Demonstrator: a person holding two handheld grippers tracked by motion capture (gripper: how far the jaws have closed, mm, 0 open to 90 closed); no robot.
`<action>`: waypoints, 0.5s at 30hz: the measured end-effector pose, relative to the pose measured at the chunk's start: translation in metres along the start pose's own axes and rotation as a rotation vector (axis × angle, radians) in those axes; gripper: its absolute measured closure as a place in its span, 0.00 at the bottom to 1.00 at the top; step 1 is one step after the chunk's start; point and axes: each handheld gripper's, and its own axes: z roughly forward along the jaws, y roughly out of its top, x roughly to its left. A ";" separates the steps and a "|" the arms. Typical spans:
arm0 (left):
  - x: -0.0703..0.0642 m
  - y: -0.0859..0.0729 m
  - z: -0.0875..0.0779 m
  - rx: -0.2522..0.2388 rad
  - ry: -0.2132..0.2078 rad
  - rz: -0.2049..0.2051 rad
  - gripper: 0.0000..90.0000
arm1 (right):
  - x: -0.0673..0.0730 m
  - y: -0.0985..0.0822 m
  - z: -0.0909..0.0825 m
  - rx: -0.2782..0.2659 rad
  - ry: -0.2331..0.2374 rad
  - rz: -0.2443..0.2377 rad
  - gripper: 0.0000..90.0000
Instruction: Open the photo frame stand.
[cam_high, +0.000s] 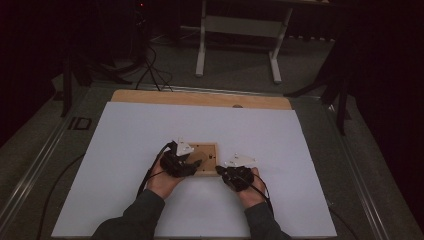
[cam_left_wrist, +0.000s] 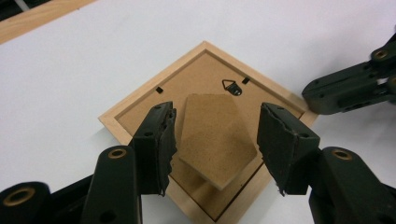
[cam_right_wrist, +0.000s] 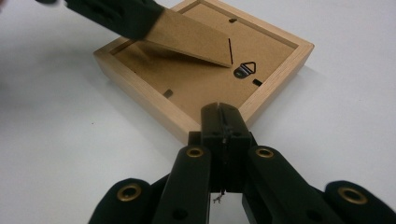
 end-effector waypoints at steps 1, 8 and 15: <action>0.001 0.000 -0.003 -0.004 -0.001 -0.001 0.52 | 0.000 0.000 0.000 0.000 0.000 0.000 1.00; 0.004 -0.003 -0.021 -0.036 -0.037 -0.015 0.64 | 0.000 0.000 0.000 0.000 0.000 0.000 1.00; 0.005 -0.012 -0.028 -0.028 -0.065 -0.028 0.83 | 0.000 0.000 0.000 -0.001 0.000 0.005 1.00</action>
